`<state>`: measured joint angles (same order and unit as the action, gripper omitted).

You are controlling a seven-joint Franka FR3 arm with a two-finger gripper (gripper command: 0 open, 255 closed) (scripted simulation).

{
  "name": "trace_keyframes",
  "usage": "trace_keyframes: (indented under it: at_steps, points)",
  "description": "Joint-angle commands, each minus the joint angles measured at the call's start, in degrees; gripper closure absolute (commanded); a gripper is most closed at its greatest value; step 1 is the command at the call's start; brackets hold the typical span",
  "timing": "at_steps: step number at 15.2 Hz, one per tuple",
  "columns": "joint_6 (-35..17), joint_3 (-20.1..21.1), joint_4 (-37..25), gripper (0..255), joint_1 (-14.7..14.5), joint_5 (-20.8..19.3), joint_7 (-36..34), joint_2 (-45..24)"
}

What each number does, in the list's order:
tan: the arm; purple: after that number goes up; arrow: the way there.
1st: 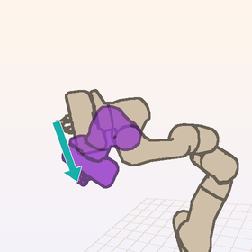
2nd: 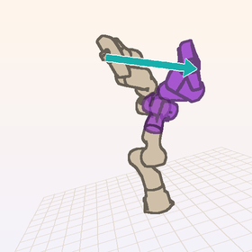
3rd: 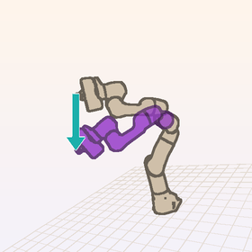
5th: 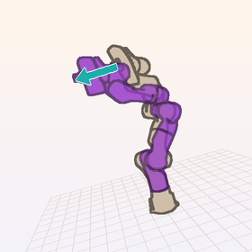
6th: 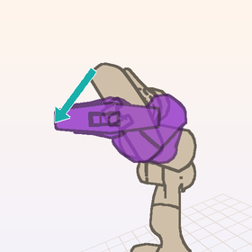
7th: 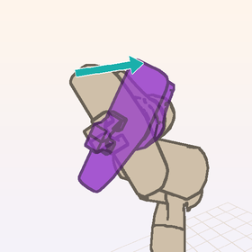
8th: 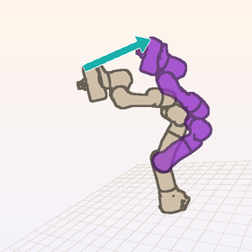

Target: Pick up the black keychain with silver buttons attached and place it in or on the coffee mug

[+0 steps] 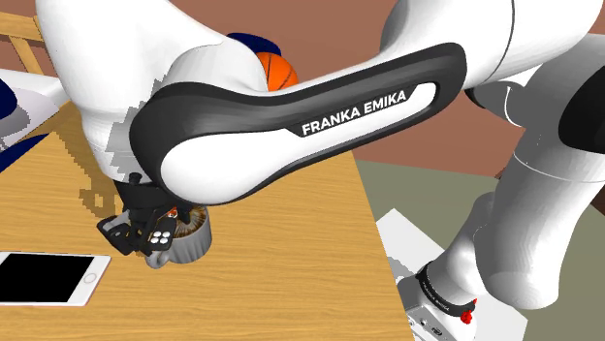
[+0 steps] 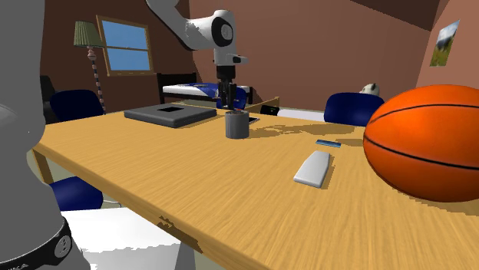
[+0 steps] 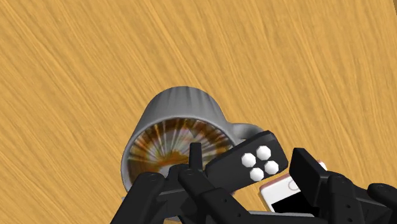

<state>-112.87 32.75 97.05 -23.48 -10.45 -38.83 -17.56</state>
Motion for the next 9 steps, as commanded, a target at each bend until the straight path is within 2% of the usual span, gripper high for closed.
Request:
trace_keyframes:
  at_steps: [1,4,5,9]
  points:
    - [-0.04,0.0,0.04,255,0.0,0.0,0.0,0.01]
    - [-0.04,0.0,0.04,255,0.0,0.0,0.0,0.01]
    - [-0.04,0.0,0.04,0,0.0,0.0,0.0,0.01]
    - [-0.04,0.0,0.04,0,0.0,0.0,0.0,0.01]
